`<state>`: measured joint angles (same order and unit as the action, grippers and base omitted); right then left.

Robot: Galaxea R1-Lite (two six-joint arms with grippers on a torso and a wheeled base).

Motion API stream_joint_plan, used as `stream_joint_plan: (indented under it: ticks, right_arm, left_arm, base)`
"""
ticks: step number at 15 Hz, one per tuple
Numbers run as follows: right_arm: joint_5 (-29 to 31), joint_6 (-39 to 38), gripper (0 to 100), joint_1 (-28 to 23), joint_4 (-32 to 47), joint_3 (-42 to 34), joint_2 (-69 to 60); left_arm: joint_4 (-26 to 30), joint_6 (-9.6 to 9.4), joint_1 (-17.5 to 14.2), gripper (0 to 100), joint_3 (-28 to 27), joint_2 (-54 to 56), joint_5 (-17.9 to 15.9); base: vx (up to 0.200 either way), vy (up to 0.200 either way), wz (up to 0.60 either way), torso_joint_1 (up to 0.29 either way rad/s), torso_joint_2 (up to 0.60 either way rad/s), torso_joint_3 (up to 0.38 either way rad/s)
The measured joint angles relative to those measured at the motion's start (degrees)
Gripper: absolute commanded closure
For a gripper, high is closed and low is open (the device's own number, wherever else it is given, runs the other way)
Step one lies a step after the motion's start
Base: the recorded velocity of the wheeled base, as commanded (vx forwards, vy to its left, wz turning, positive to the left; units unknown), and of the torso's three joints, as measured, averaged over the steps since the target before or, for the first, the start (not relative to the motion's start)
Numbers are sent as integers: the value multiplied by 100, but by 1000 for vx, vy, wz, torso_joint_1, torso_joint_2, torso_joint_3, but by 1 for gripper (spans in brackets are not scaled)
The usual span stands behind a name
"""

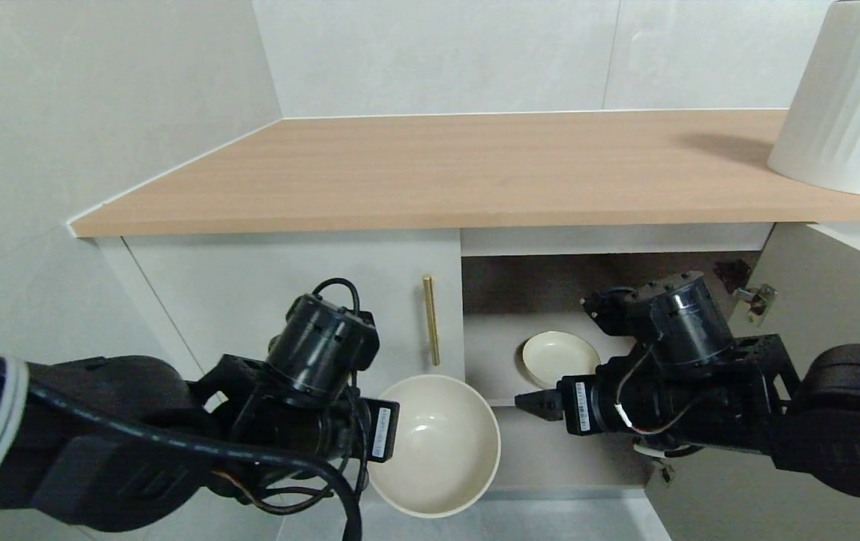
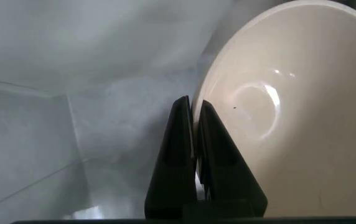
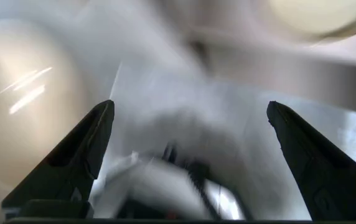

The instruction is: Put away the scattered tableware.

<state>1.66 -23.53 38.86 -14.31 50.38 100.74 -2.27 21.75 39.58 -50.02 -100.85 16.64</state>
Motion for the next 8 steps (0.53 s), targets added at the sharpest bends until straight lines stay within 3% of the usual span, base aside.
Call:
stream_joint_plan:
  ticks: [2,8]
  right_arm:
    - [6,84,0,347,205,-63,-182]
    - [121,89,0,750,183,-91,149]
  left_arm:
    - [-2,-98,171,100,7,-204,169]
    - [4,-95,482,100,44,-207,599]
  base:
    - [0,0,0,0,0,0]
    - [0,0,0,0,0,0]
